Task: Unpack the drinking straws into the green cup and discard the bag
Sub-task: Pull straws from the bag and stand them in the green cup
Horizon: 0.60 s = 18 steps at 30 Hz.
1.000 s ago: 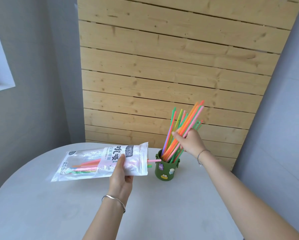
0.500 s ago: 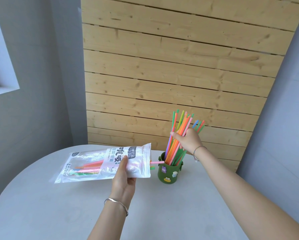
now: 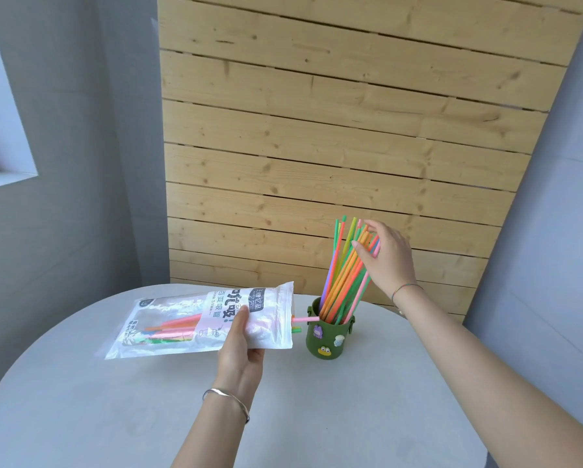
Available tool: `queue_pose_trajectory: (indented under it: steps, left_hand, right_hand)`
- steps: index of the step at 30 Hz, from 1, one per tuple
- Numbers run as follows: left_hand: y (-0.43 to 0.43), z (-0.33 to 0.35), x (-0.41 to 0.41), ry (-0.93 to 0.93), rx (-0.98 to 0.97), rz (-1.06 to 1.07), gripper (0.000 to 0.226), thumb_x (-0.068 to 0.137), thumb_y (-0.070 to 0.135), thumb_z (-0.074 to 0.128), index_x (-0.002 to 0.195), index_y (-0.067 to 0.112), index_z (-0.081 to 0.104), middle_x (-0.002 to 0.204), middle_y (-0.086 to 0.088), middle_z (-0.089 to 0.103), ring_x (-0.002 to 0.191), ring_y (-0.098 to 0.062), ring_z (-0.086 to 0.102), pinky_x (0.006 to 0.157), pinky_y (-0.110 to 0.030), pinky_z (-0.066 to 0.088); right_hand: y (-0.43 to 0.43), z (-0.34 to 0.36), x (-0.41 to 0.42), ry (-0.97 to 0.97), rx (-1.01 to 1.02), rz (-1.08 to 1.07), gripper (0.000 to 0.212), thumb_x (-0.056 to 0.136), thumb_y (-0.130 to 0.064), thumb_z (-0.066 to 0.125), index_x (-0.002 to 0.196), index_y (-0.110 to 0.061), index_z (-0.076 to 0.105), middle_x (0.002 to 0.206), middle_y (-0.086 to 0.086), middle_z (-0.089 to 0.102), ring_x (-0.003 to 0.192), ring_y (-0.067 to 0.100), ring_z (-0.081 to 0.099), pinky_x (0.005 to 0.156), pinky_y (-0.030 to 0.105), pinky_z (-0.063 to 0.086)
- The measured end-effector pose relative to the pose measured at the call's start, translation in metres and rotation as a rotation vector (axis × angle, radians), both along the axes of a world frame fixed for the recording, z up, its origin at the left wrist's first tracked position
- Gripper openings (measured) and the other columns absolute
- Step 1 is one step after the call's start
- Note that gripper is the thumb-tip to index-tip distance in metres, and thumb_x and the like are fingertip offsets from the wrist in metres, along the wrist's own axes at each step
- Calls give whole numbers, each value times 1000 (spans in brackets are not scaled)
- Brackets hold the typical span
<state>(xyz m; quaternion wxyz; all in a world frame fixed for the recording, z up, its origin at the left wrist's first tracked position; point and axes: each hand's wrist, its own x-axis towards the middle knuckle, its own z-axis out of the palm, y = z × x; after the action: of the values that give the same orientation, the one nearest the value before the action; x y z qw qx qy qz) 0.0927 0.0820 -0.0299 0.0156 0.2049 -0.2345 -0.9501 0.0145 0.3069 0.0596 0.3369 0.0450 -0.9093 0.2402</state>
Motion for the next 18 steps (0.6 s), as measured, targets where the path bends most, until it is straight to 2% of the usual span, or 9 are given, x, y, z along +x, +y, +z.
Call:
queue_pose_trajectory:
  steps: [2, 6, 10, 12, 15, 16, 18]
  left_hand:
    - [0, 0, 0, -7, -1, -2, 41, 90, 13, 63, 131, 10, 56, 101, -1, 69, 85, -12, 66, 62, -22, 58]
    - [-1, -1, 0, -21, 1, 12, 46, 89, 14, 65, 134, 9, 54, 125, -7, 65, 88, -14, 66, 58, -23, 59]
    - [-1, -2, 0, -20, -6, 34, 46, 89, 15, 65, 134, 8, 55, 128, -7, 65, 92, -13, 66, 63, -23, 59]
    - [-2, -1, 1, -6, -21, 30, 42, 89, 16, 65, 130, 9, 57, 119, -4, 68, 88, -11, 66, 64, -21, 59]
    - [-2, -1, 5, 19, -94, 30, 32, 89, 18, 65, 120, 12, 61, 100, 2, 69, 78, -7, 68, 70, -22, 56]
    - [-1, -1, 7, 20, -149, 37, 31, 88, 19, 67, 117, 11, 62, 99, 1, 70, 80, -9, 68, 73, -23, 54]
    - [2, -2, 10, 22, -292, 69, 33, 85, 22, 71, 113, 7, 66, 104, -2, 71, 89, -14, 67, 79, -26, 52]
  right_hand:
    - [2, 4, 1, 6, 34, -14, 42, 84, -32, 63, 123, -17, 57, 121, 4, 63, 118, 26, 52, 101, 36, 34]
    - [-5, 9, 15, 125, 32, -21, 48, 81, -32, 65, 124, -13, 55, 127, 6, 58, 123, 26, 48, 106, 36, 30]
    - [-34, -4, 53, 396, -95, 83, 28, 87, -19, 57, 113, -10, 61, 119, 7, 61, 118, 25, 53, 104, 40, 38]
    - [-53, -26, 73, 413, -207, 161, 19, 91, -16, 52, 105, -9, 61, 110, 5, 63, 109, 21, 57, 98, 39, 43]
    - [-86, -69, 89, 154, -627, 253, 23, 91, -31, 46, 103, -16, 59, 105, 2, 60, 98, 19, 59, 88, 42, 50]
    - [-97, -79, 90, 20, -816, 242, 26, 92, -36, 46, 105, -18, 58, 107, 1, 60, 98, 19, 60, 88, 44, 51]
    - [-113, -89, 90, -277, -1278, 219, 29, 96, -35, 43, 111, -15, 59, 111, 1, 60, 97, 17, 61, 88, 38, 50]
